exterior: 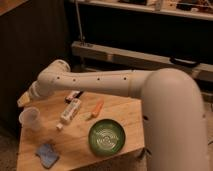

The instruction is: Place the pepper on the white sponge

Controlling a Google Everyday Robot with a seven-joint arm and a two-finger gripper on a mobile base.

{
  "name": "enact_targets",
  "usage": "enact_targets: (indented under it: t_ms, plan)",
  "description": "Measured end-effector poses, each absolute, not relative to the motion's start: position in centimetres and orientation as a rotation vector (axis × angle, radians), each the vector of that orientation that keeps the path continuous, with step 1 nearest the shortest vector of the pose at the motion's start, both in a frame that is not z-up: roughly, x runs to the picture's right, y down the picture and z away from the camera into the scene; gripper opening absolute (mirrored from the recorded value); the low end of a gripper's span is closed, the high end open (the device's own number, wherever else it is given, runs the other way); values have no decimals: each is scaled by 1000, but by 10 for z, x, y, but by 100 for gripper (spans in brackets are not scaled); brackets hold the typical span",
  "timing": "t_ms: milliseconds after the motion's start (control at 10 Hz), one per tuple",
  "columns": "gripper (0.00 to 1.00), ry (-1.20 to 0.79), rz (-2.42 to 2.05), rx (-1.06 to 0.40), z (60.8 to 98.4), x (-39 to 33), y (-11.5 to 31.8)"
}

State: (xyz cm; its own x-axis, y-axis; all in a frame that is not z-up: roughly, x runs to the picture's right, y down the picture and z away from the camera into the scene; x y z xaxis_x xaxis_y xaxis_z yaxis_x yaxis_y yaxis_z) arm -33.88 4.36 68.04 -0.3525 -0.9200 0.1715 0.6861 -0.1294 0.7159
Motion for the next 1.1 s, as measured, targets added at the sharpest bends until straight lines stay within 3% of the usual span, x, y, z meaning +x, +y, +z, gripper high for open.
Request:
enact_targets:
  t_ms: [400, 900, 1100]
  plan:
    - [70, -598, -1681, 111, 669, -282, 30]
    - [70, -514, -1493, 33, 654, -185, 9]
    - [70, -503, -1383, -87, 658, -149, 7]
